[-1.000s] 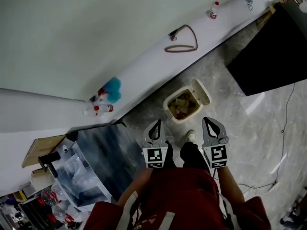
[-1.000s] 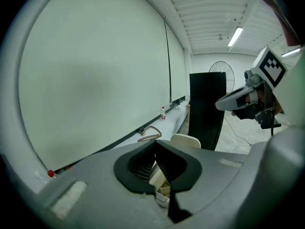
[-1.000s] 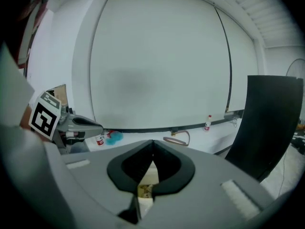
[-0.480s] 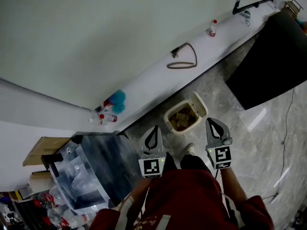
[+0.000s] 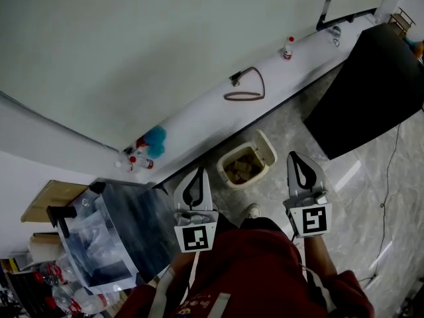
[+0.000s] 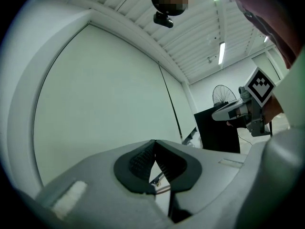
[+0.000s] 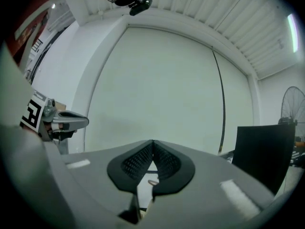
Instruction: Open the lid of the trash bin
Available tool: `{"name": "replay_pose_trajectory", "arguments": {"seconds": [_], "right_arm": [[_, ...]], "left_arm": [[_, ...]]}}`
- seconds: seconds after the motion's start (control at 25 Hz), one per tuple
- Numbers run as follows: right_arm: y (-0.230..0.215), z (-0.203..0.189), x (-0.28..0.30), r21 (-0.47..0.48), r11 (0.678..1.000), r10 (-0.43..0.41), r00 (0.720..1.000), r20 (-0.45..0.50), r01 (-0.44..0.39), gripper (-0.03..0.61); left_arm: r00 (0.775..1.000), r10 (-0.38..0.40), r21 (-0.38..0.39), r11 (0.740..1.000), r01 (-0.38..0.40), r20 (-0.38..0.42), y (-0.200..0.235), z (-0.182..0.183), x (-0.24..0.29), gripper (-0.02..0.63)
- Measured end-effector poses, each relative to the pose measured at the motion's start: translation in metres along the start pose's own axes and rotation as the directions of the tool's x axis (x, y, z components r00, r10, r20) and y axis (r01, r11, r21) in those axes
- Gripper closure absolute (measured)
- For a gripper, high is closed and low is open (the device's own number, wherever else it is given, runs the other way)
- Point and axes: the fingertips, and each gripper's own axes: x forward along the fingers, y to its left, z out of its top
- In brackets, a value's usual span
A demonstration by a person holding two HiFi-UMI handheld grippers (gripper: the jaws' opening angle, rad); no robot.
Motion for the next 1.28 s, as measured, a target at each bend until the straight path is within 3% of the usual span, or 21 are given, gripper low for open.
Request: {"name": "replay_pose_trajectory", "arguments": {"seconds": [0.2,0.48,1.12,1.28], "right_arm": [[-0.012,0.028,-0.01,-0.01,0.999,-0.035,0.996,0.083,0.036,0.577],[-0.029,0.018,-0.018,-0.017,0.998,-0.065,0.994,0.085,0.067,0.577],[-0.035,0.005,-0.011,-0.008,0.999,-0.051,0.997,0.05,0.051,0.578],[-0.035,0.003,-0.01,-0.013,0.999,-0.048,0.998,0.05,0.049,0.578]], "left_arm": [[0.997,0.006,0.016,1.0,-0.007,0.075,-0.003,0.025,-0.001,0.609],[0.991,0.064,0.023,0.997,-0.067,0.114,0.002,0.033,0.002,0.609],[0.989,0.083,0.009,0.996,-0.085,0.121,0.003,0.025,0.009,0.609],[0.994,0.081,-0.011,0.997,-0.081,0.077,0.002,0.016,0.01,0.609]]}}
